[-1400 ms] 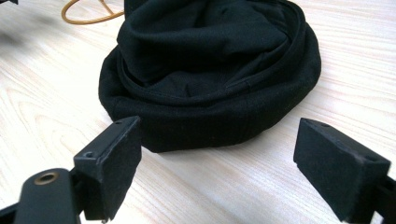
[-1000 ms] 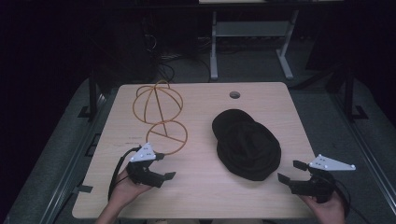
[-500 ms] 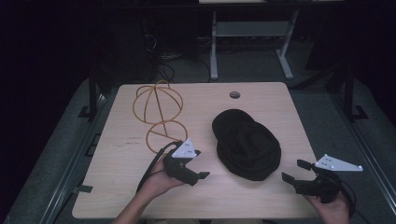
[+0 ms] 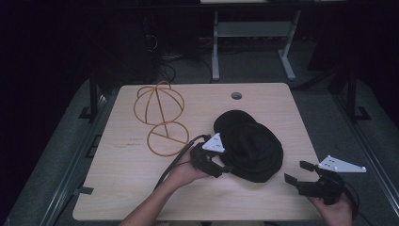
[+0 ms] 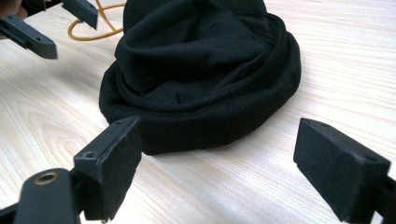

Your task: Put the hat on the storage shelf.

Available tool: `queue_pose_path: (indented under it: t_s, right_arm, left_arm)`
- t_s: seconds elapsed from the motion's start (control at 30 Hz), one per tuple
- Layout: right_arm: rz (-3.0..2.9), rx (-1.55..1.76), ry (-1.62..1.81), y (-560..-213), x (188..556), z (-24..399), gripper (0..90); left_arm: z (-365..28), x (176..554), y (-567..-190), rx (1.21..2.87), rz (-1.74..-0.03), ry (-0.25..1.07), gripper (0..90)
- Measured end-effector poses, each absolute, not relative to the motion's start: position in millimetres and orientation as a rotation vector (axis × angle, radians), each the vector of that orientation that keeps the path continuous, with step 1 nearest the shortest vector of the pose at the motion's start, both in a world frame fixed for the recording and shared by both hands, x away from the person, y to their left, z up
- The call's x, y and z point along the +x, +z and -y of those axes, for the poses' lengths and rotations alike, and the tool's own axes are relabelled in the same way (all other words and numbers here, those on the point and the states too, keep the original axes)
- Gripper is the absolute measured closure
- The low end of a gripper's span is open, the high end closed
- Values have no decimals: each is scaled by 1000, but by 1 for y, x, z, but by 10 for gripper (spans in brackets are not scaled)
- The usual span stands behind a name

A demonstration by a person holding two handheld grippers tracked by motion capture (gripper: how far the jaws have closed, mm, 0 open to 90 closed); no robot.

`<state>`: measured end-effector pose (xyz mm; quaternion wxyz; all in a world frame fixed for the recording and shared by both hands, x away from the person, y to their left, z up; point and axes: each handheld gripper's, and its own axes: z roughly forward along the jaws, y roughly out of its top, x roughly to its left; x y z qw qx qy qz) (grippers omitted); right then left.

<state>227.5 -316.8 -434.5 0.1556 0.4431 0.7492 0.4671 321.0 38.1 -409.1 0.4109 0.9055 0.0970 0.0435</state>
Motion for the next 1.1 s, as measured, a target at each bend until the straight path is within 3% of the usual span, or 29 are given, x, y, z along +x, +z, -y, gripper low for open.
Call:
queue_pose_path:
  t_s: [0.33,0.63,1.1]
  right_arm:
    - [-2148,1261,1341,-434,227,317,146]
    - [-2144,1262,1351,-435,227,318,146]
    - [-2161,1260,1345,-436,228,315,146]
  left_arm:
    - [-1,327,-416,2355,-122,64,427]
    - [16,337,-434,2439,-121,-35,451]
    - [28,342,-449,2563,-60,15,577]
